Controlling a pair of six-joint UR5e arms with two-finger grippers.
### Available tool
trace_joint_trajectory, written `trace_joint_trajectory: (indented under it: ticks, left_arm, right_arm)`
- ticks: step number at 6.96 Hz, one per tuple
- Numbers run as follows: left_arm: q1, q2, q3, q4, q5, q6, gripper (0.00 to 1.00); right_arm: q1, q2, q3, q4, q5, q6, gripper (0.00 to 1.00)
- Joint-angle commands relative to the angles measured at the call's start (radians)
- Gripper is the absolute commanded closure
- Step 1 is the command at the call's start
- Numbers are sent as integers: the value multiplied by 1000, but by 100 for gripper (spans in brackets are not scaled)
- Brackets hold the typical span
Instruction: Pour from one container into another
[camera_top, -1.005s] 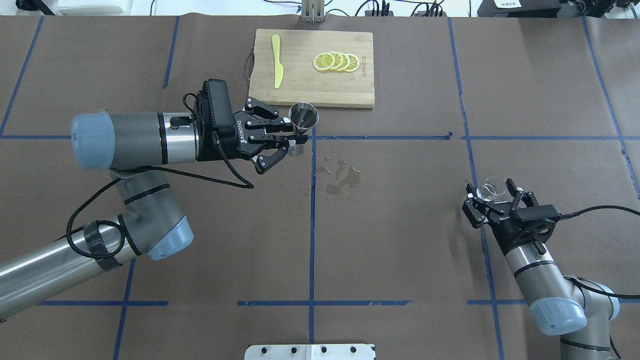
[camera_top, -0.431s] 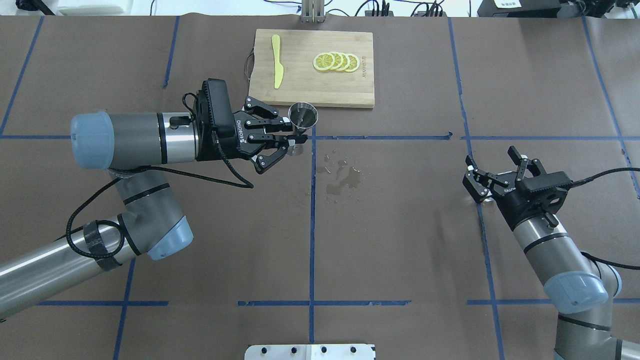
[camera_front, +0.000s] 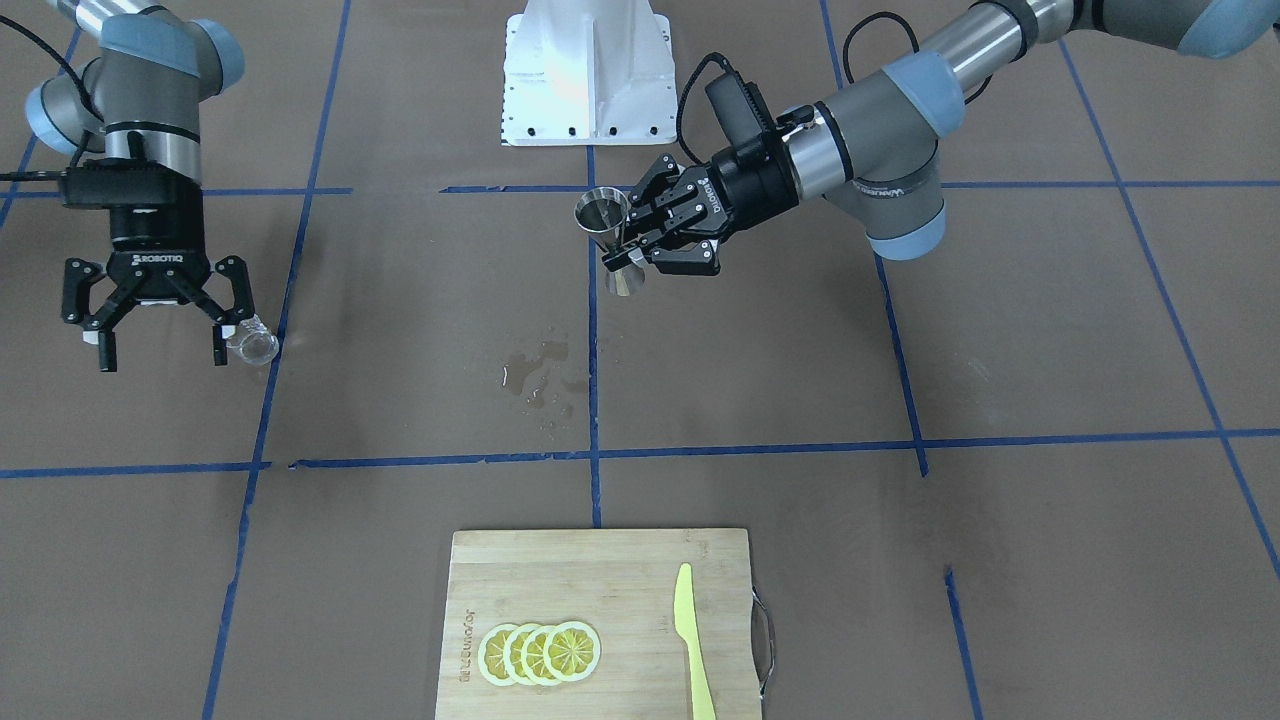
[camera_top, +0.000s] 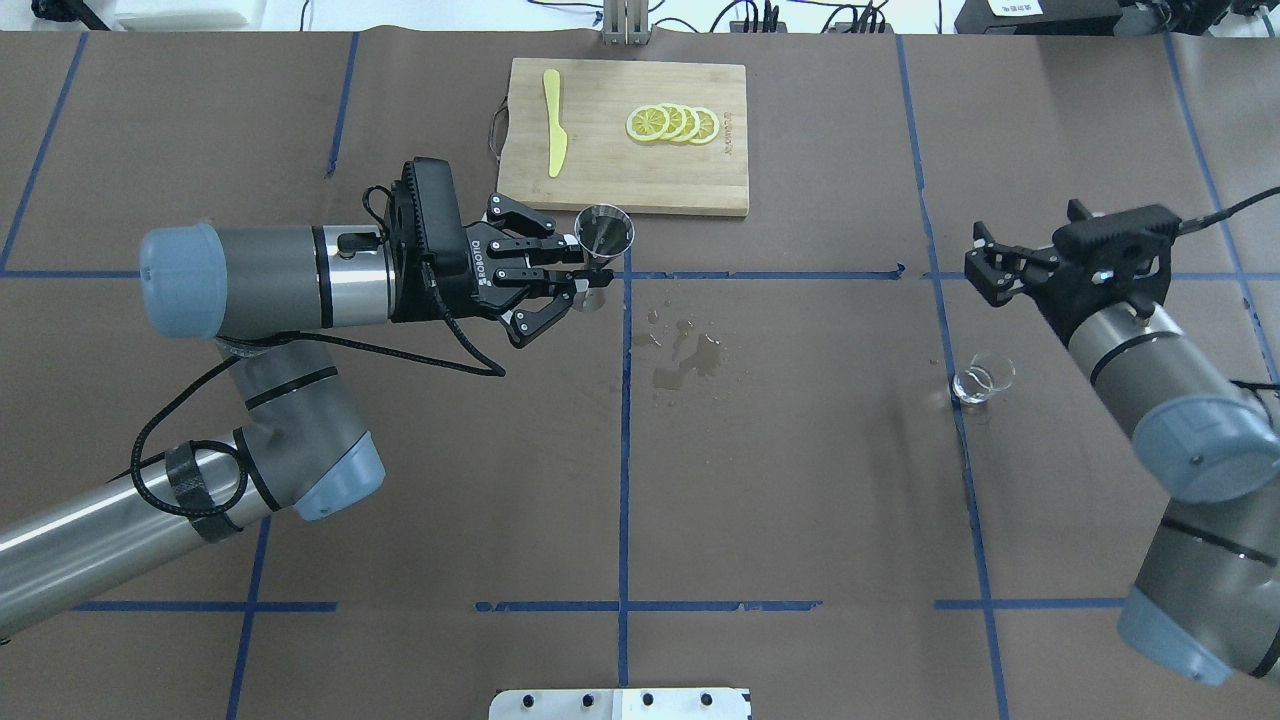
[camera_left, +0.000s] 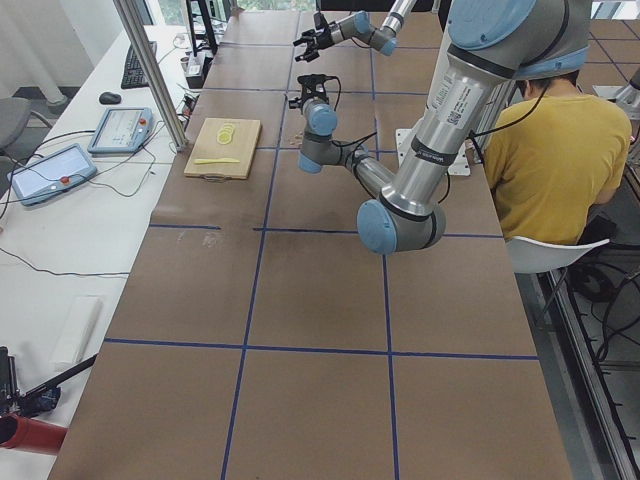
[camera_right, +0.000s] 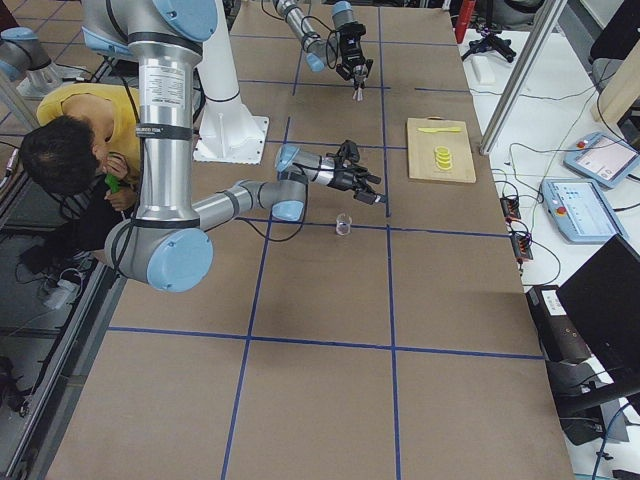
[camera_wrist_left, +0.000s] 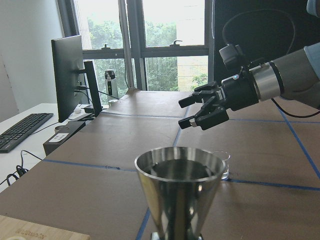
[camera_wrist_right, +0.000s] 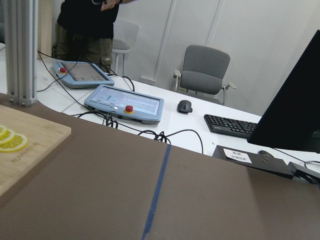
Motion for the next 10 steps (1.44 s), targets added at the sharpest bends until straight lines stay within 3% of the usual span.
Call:
trace_joint_trajectory:
  ticks: [1, 2, 5, 6, 8, 10]
  left_arm:
    - [0, 1, 0, 0, 0, 0, 100]
    - [0, 1, 0, 0, 0, 1, 100]
    - [-2, 0, 0, 0, 0, 1, 100]
    - [-2, 0, 0, -2, 0, 0, 100]
    - [-3, 1, 0, -2, 0, 0, 100]
    - [-21, 1, -12, 1, -5, -10, 100]
  right_arm:
    - [339, 22, 26, -215, 472, -120, 0]
    - [486, 47, 15, -328, 692, -252, 0]
    - [853, 66, -64, -721, 1210, -701, 0]
    - [951, 49, -107, -866, 1295, -879, 0]
    - [1009, 8, -129, -1161, 1290, -961, 0]
    - [1012, -76, -132, -1107, 1299, -956, 0]
